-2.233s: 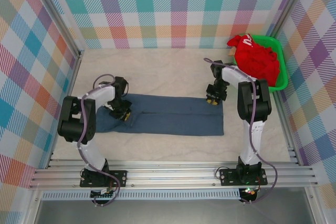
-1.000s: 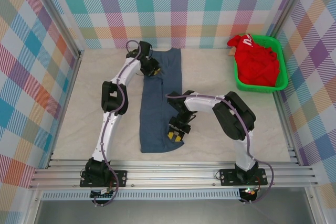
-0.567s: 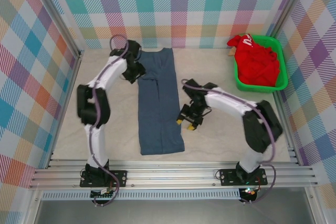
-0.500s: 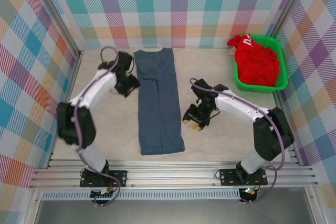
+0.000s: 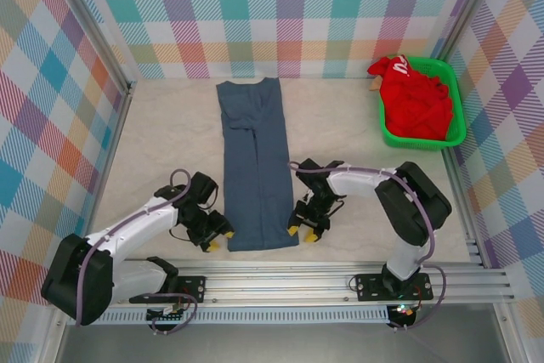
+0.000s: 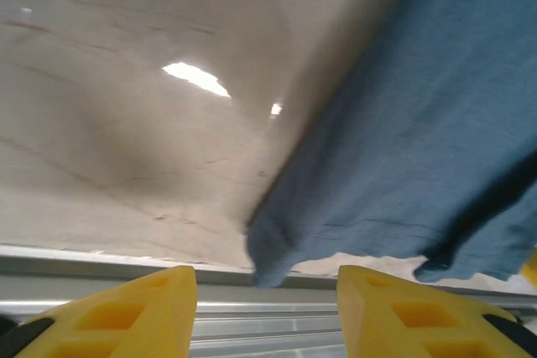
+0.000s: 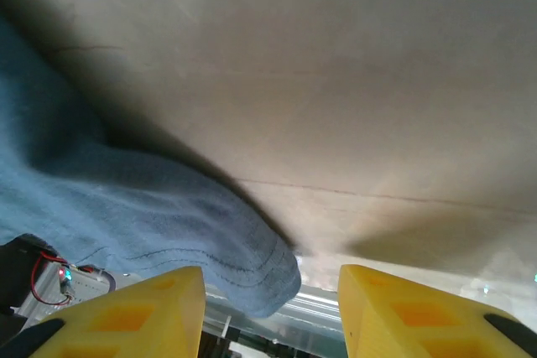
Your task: Fold and stack the t-shirts
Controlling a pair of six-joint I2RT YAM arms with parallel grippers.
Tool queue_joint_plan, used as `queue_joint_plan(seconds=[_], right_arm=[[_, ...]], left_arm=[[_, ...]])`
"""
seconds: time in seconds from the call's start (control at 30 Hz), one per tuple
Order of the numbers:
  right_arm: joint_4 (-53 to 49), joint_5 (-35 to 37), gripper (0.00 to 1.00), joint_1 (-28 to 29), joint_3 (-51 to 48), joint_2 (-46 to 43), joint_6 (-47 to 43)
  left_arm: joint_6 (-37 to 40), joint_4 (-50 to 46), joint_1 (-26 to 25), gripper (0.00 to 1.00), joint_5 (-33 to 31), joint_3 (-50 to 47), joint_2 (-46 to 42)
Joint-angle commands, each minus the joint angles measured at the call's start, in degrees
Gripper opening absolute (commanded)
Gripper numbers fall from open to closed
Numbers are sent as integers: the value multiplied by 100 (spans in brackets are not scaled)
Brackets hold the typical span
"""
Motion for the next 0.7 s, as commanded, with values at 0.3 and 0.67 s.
queue_joint_plan(seconds=[0.3,0.67], right_arm=[[693,-34,26,476,-83,337,748],[123,-137,0,577,5,95,636]], left_arm=[[-511,1135,-563,21,233,-302,424],[-161,-106,-654,0,115,-283,-234]])
